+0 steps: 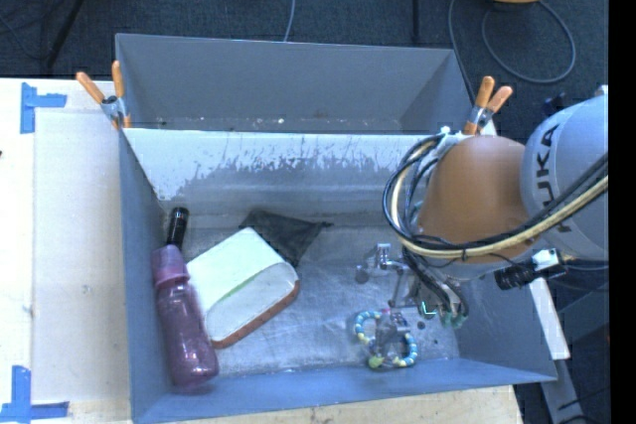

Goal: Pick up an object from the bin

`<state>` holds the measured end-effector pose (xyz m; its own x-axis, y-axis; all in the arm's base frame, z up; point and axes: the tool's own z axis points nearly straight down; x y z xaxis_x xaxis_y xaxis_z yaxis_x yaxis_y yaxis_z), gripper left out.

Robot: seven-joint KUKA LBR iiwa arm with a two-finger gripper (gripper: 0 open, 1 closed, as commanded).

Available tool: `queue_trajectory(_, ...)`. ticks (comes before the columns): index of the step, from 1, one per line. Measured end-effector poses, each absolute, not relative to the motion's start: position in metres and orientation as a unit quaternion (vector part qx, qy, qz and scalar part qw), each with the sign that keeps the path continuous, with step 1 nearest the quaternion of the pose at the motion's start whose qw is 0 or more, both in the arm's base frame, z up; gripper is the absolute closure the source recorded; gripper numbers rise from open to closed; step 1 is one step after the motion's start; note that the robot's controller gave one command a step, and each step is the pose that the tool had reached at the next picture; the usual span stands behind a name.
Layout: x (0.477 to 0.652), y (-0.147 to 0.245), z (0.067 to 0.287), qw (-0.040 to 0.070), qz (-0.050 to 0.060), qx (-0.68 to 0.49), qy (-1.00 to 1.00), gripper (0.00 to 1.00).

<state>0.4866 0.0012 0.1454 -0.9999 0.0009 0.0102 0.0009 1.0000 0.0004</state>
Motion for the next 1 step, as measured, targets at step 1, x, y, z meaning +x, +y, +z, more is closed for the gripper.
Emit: queue_trajectory(1,0.4885,0.0012,0.1493,0.001,0.0,0.0,-1.0,0.0)
